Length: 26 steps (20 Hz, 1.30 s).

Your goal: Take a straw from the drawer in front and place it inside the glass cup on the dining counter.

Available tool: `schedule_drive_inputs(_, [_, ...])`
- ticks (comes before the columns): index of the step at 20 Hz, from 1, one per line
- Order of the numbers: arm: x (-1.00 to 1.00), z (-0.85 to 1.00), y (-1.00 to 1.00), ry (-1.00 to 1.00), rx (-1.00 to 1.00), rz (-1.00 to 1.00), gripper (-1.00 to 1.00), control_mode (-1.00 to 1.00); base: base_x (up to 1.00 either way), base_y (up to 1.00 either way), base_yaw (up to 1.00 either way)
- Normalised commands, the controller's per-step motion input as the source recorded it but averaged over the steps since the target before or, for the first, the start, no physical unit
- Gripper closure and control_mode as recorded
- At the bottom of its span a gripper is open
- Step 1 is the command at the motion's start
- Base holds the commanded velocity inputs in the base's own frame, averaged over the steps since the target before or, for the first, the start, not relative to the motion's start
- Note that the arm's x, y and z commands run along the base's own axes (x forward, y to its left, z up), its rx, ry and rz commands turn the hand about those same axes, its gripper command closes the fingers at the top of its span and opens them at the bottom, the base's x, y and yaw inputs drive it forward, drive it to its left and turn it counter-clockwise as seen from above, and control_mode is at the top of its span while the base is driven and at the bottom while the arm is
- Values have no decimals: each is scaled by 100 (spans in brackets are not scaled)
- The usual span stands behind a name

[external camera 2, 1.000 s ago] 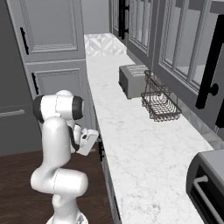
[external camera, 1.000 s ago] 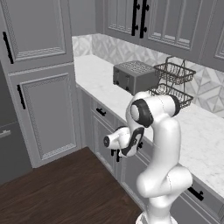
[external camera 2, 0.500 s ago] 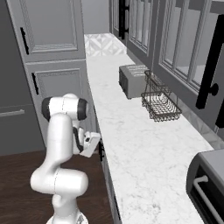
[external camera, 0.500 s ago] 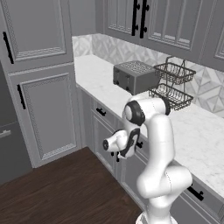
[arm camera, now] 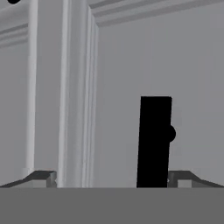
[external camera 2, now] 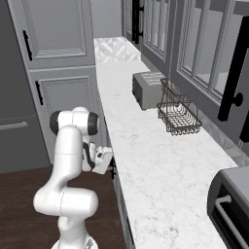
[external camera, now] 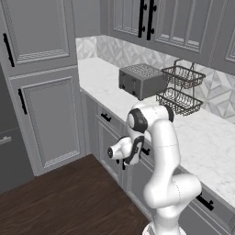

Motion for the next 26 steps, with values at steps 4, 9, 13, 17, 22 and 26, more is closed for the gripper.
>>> schedule_drive_inputs(4, [25,-15,-40,0,-1,0,-100,-100,0,0,0])
schedule_drive_inputs(9, [34,-24,-25,0,0,4,-100,-100,0,0,0])
schedule_drive_inputs(13, [35,-34,-20,0,0,5,-100,-100,0,0,0])
schedule_drive_inputs(17, [42,-35,-29,0,0,9,100,-100,0,0,0])
schedule_drive_inputs(22, [48,-34,-27,0,0,13,100,-100,0,0,0])
schedule_drive_inputs(26, [26,-25,-15,-2,0,11,100,-100,0,0,0])
